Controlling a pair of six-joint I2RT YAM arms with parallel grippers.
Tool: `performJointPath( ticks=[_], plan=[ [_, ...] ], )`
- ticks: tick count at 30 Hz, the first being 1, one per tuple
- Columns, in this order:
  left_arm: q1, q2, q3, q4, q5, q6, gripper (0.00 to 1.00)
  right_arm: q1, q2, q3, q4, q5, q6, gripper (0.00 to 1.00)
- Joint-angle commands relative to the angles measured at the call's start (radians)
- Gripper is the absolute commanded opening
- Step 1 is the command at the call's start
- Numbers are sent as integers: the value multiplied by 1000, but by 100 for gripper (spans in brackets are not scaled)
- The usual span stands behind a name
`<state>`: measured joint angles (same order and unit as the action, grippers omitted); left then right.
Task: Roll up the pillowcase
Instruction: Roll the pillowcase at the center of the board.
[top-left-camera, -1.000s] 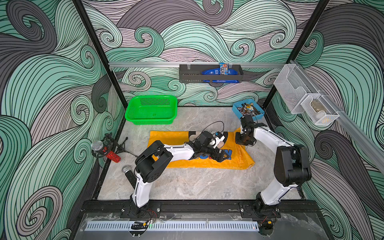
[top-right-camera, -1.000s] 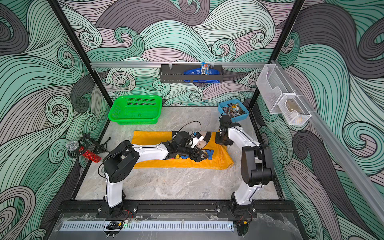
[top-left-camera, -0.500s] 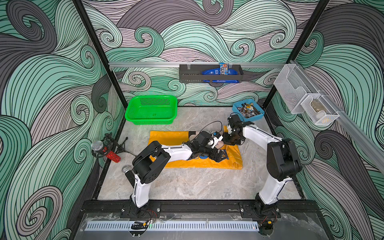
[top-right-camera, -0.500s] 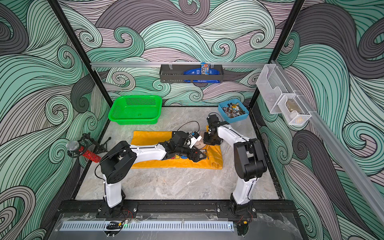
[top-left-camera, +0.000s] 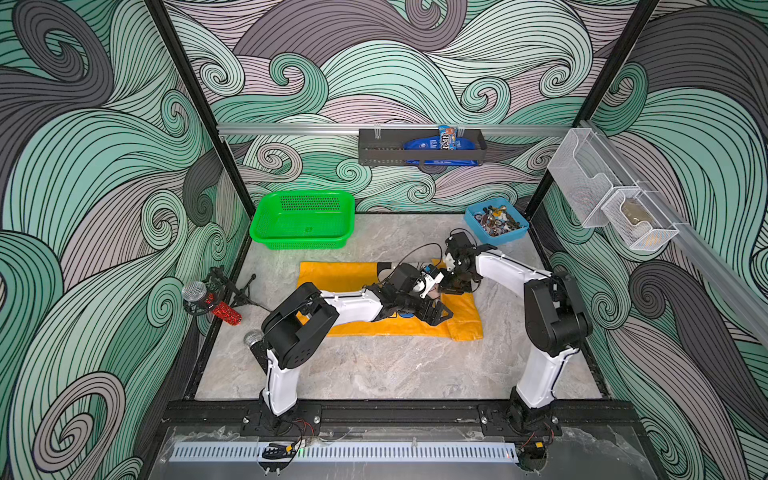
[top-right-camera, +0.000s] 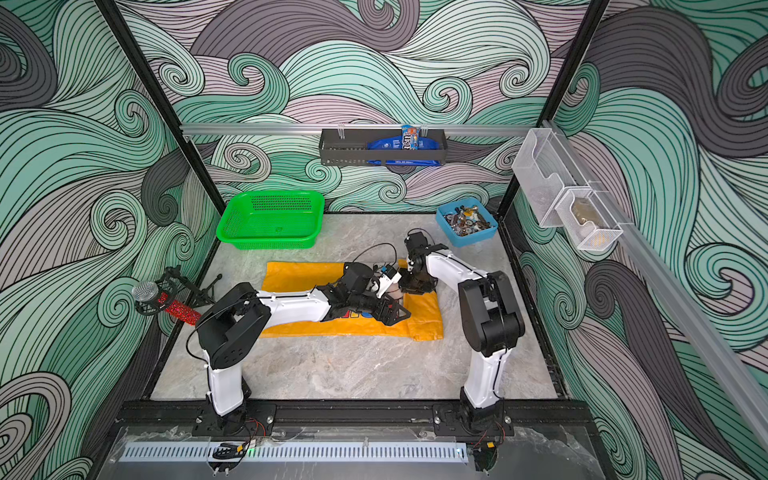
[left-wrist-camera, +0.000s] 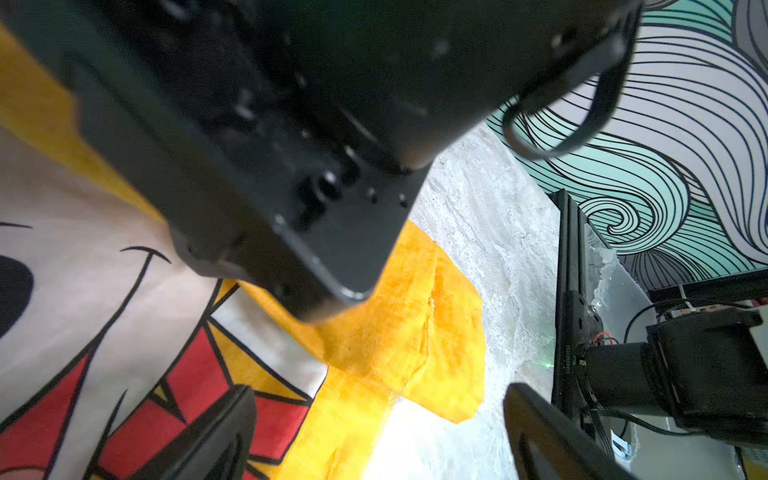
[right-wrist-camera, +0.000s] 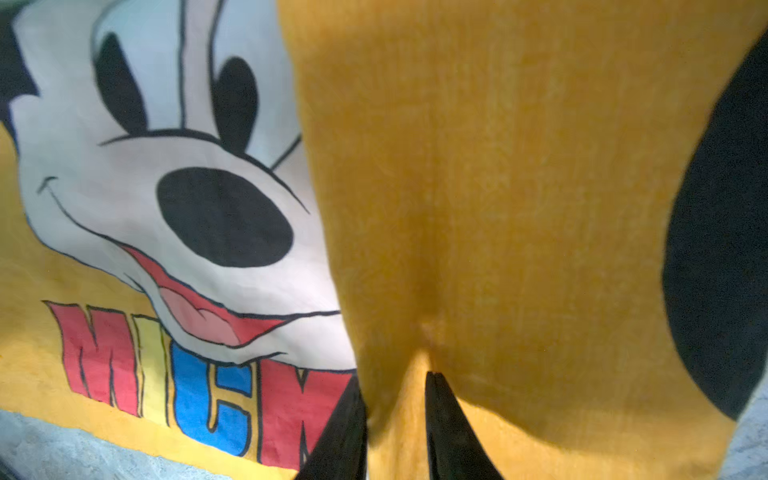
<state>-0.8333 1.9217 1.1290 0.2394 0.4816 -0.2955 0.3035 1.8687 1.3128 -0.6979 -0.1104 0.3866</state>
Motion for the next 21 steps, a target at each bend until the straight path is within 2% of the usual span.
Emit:
performJointPath(
  ticks=[1, 8, 13, 15, 18, 21],
  plan=[
    [8, -30, 12, -2, 5, 1, 95, -35, -38, 47, 12, -46, 0, 28],
    [8, 3, 42, 11, 11, -45, 92, -114, -95, 37, 12, -53, -42, 35],
    [13, 54, 102, -35, -32, -100, 89, -112, -36, 142, 14, -27, -128, 38],
    [23, 73, 116, 2, -29, -148, 88, -110, 0, 181, 21, -6, -156, 40],
    [52, 119, 154, 69, -2, -224, 84, -114, 30, 213, 31, 33, -165, 41],
    [81, 187, 235, 34, 11, -270, 79, -126, 15, 209, 54, 40, -146, 43]
  ],
)
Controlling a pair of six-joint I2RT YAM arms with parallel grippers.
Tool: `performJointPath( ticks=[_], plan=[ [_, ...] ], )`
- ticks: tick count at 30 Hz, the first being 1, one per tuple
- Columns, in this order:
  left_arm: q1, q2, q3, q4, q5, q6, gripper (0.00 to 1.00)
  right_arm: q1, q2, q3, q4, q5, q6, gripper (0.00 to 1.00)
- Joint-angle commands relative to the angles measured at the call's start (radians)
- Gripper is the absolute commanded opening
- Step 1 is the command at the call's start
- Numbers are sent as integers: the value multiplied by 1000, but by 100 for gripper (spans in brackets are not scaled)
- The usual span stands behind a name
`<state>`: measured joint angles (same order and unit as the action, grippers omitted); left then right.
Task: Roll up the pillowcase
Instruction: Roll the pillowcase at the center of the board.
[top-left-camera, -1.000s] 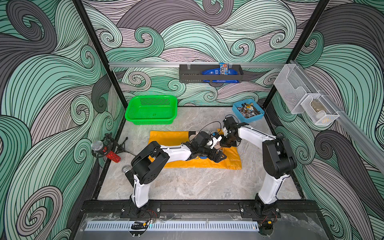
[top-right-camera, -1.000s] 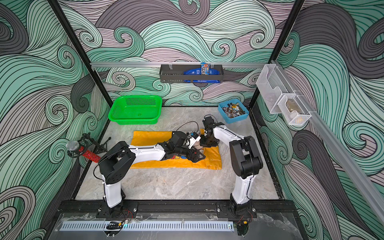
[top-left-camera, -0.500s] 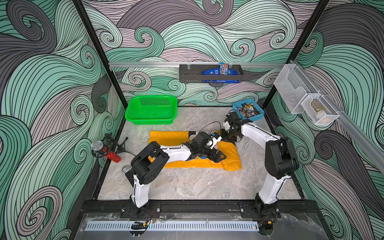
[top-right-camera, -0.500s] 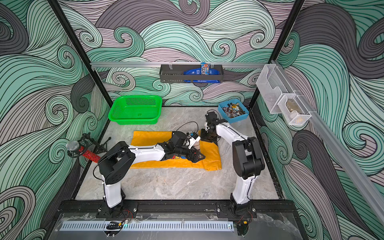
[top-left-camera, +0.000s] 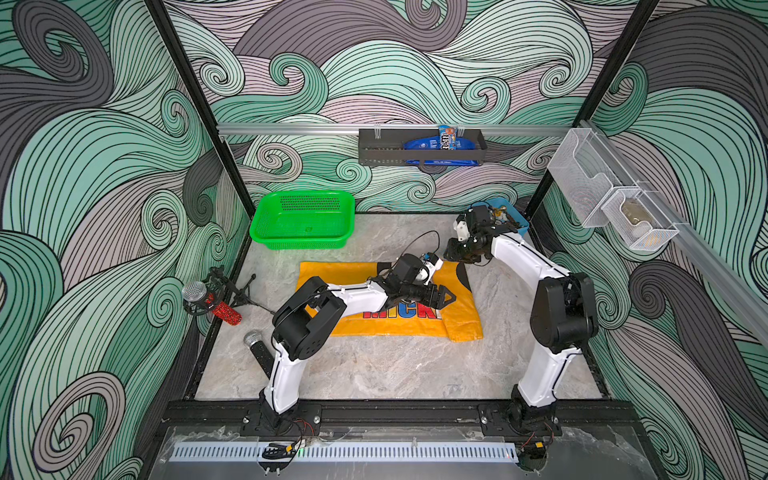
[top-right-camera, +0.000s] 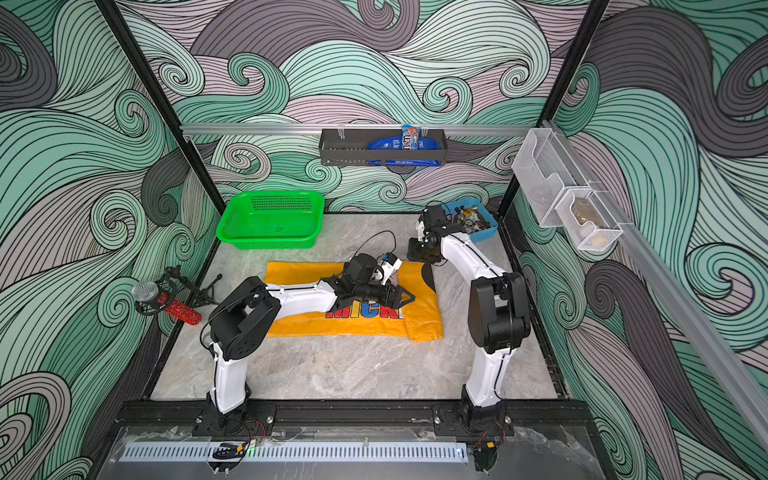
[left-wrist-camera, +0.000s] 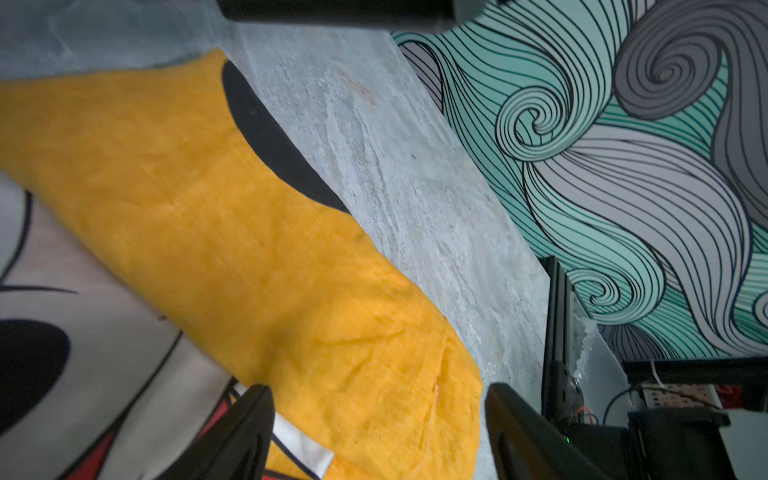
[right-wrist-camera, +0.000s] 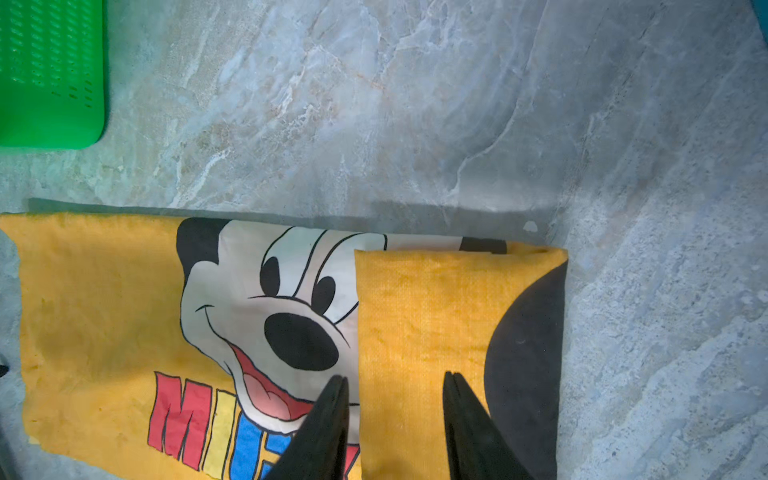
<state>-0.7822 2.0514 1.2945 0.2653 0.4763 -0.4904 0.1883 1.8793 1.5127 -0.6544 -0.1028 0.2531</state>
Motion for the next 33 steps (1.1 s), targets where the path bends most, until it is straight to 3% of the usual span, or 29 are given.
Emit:
performJointPath(
  ticks=[1, 8, 21, 26, 30, 33],
  plan=[
    [40, 78, 98, -15, 18, -90, 77, -12, -9, 3, 19, 44, -10, 46],
    [73, 173, 206, -65, 47, -162, 71, -71, -113, -106, 40, 48, -3, 51],
    [75, 322, 393, -125, 92, -198, 45, -130, -285, -335, 56, 6, 8, 52],
    [83, 362, 442, -147, 105, -192, 33, -131, -342, -402, 57, -24, 14, 55],
    [89, 393, 508, -188, 120, -175, 26, -126, -399, -461, 58, -133, 8, 56],
    [91, 397, 516, -179, 132, -178, 24, -48, -472, -520, 58, -150, -5, 60]
  ],
)
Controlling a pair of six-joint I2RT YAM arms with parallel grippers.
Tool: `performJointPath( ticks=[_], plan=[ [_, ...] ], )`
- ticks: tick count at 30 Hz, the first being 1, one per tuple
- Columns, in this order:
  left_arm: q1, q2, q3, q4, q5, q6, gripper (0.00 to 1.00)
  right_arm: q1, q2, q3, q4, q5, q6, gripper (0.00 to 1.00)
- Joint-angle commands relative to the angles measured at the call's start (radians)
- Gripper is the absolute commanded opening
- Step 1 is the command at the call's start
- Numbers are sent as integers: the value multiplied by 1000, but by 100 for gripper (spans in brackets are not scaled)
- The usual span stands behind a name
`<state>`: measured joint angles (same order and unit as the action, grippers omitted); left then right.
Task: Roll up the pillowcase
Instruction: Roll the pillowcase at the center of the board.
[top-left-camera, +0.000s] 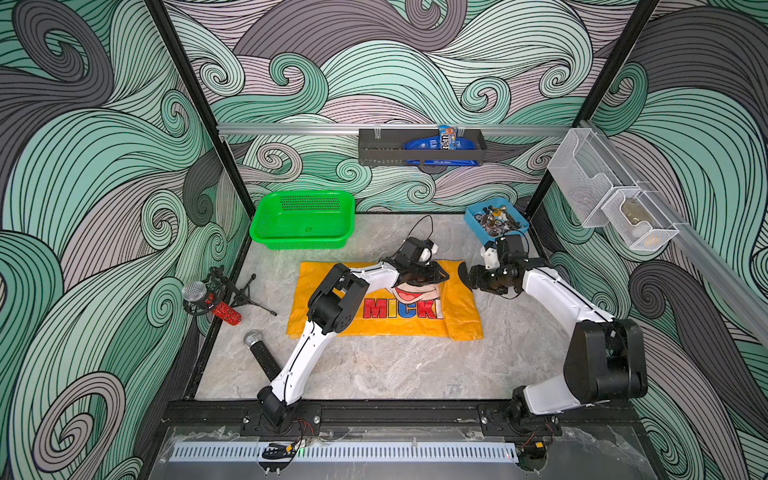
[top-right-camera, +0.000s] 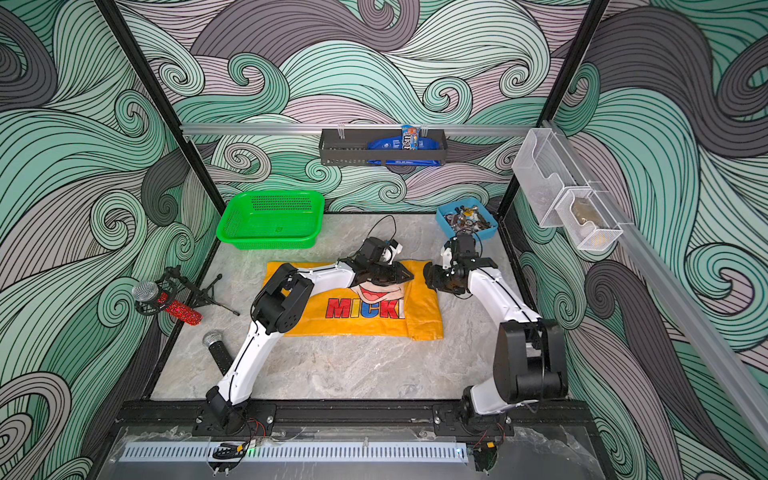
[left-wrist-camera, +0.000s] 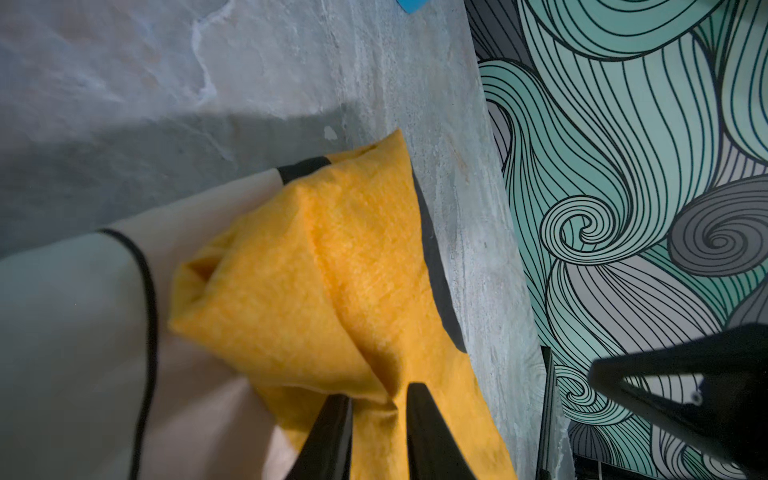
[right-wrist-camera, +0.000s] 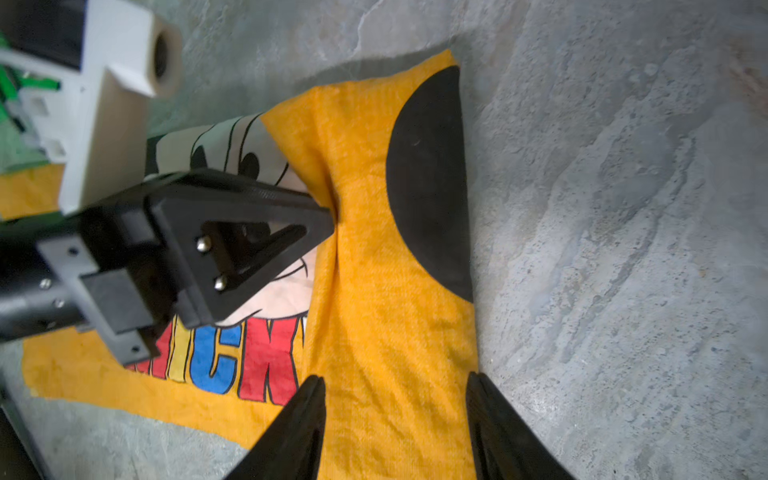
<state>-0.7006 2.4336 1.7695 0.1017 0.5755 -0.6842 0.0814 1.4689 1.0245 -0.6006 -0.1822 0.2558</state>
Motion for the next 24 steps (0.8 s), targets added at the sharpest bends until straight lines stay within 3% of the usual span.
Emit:
performJointPath(
  ticks=[1, 7, 15, 24],
  plan=[
    [12, 17, 42, -1, 37, 9, 22, 91, -82, -51, 4, -60, 0, 60],
    [14, 45, 86, -11, 63, 25, 18, 307, -191, -169, 18, 73, 59, 59],
    [19, 18, 62, -42, 61, 61, 21, 530, -117, -233, 4, 381, 121, 58],
    [24, -5, 29, -37, 64, 71, 23, 564, -16, -250, -27, 503, 180, 47]
  ],
)
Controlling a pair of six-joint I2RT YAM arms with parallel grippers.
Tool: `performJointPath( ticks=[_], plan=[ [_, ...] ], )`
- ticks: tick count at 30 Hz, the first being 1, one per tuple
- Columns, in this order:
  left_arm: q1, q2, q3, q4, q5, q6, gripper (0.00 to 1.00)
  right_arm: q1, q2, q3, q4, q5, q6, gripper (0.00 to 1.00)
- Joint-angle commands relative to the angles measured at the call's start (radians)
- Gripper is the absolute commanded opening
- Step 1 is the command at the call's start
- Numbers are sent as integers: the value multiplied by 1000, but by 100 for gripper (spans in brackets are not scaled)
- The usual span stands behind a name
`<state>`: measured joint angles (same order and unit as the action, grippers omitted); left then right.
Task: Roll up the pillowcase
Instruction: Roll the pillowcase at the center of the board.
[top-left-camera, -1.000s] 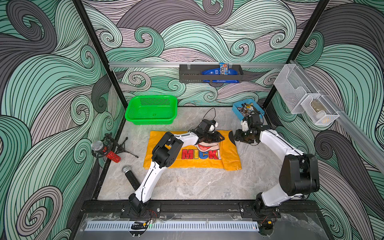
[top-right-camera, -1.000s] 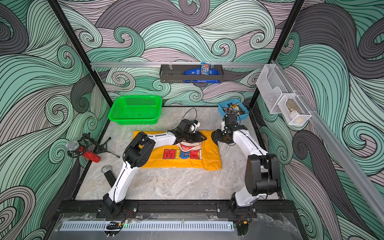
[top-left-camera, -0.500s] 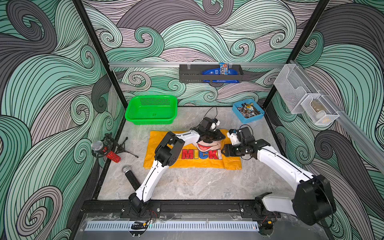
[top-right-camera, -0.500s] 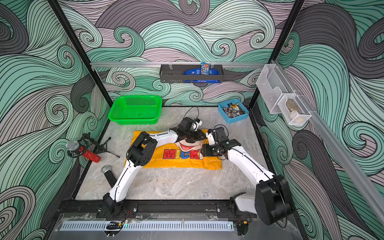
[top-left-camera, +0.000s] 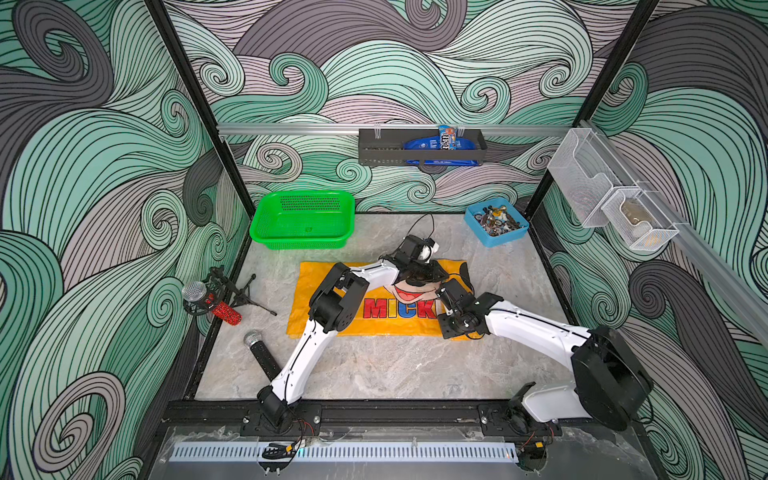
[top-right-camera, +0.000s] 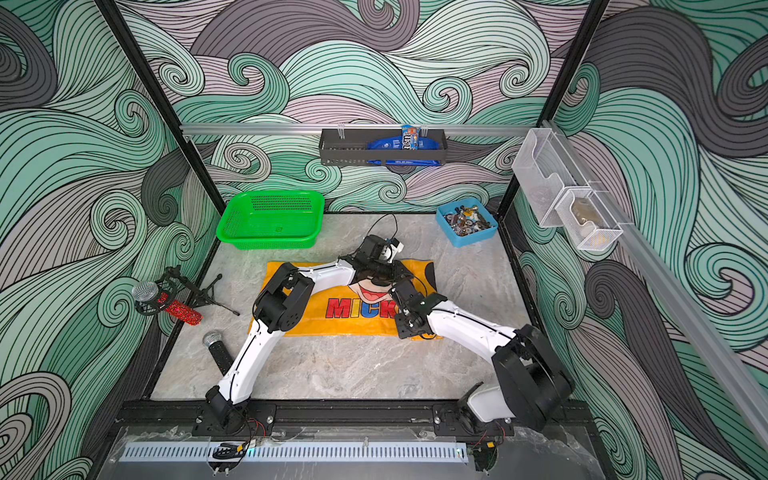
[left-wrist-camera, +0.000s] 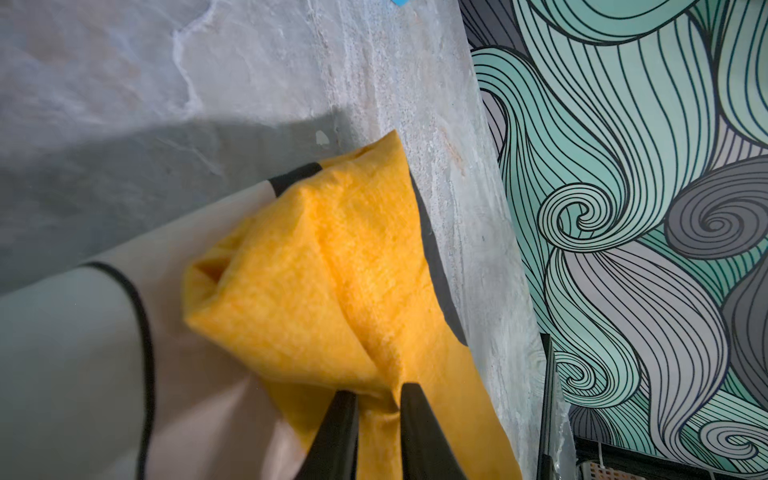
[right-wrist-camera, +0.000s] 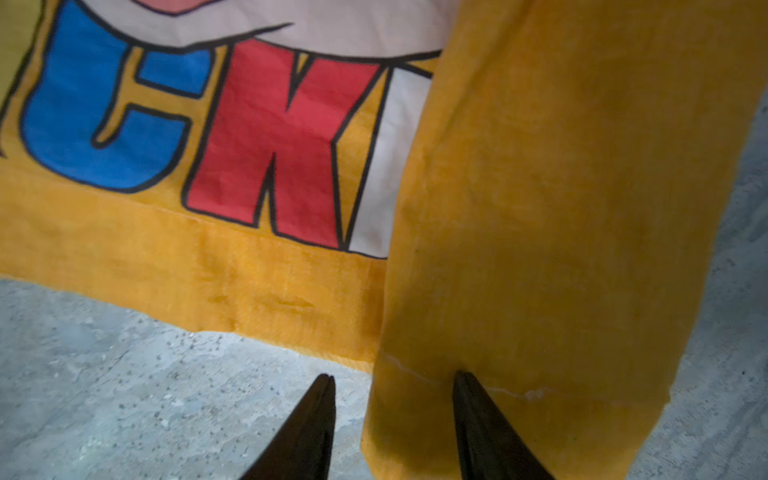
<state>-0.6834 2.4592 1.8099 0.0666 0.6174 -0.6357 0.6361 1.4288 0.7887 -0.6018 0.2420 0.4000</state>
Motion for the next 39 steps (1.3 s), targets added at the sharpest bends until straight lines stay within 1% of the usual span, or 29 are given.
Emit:
performJointPath(
  ticks=[1, 6, 7, 10, 14, 17, 22, 25, 29, 31, 37, 39],
  plan=[
    [7, -34, -16, 1, 24, 22, 24, 10, 35, -15, -31, 91, 44, 45],
    [8, -53, -32, 5, 35, 21, 28, 10, 89, 14, -20, 127, 44, 37],
    [10, -58, -35, 4, 36, 22, 29, 8, 102, 18, -19, 132, 46, 34],
    [16, -76, -43, -2, 38, 28, 32, 8, 118, 30, -18, 150, 45, 15],
    [26, -106, -59, 0, 38, 31, 38, -20, 114, 52, 6, 163, 24, 0],
    [33, -135, -78, 2, 33, 39, 44, -61, 110, 77, 7, 163, 11, 0],
    [44, -164, -124, -13, 24, 63, 49, -105, 83, 86, -16, 217, 2, 0],
    [54, -169, -157, -27, 22, 74, 50, -120, 76, 92, -29, 233, 10, 0],
    [65, -189, -214, -16, 19, 81, 53, -141, 61, 99, -22, 199, 33, 0],
    [69, -200, -231, -4, 16, 81, 53, -132, 65, 92, 9, 135, 20, 0],
    [71, -197, -227, -11, 21, 80, 54, -111, 120, 84, 68, 54, -10, 11],
    [73, -198, -234, -10, 23, 80, 54, -110, 132, 83, 88, 16, -19, 18]
  ],
)
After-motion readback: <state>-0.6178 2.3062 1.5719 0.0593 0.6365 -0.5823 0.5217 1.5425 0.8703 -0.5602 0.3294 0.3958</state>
